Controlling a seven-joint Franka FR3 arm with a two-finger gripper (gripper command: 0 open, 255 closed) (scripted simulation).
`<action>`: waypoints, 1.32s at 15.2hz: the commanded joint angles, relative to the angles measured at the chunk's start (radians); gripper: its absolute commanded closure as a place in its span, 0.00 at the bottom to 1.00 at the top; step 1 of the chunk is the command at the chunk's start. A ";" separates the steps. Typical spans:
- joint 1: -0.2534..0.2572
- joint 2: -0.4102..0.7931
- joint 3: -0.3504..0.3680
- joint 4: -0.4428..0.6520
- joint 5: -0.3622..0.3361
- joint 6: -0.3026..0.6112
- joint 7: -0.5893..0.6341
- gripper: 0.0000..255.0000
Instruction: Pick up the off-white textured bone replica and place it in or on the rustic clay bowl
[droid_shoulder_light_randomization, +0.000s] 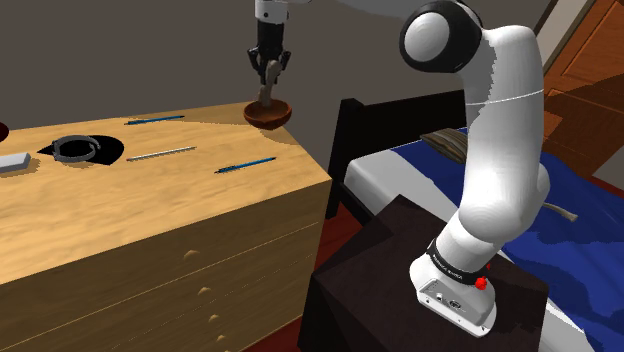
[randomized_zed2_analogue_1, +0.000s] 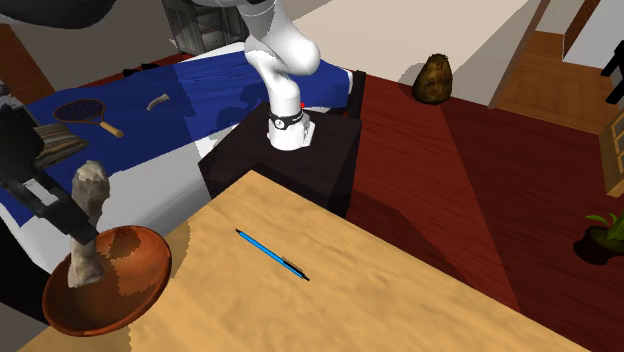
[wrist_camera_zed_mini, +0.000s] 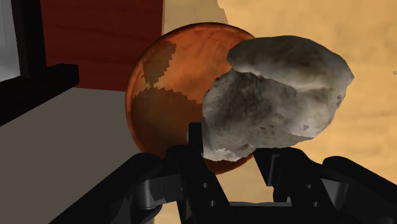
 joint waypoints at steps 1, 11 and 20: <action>-0.006 0.007 -0.002 -0.008 0.000 0.014 -0.009 1.00; -0.013 -0.005 -0.003 -0.162 0.002 0.156 -0.013 1.00; -0.014 -0.003 -0.003 -0.198 0.001 0.194 -0.014 1.00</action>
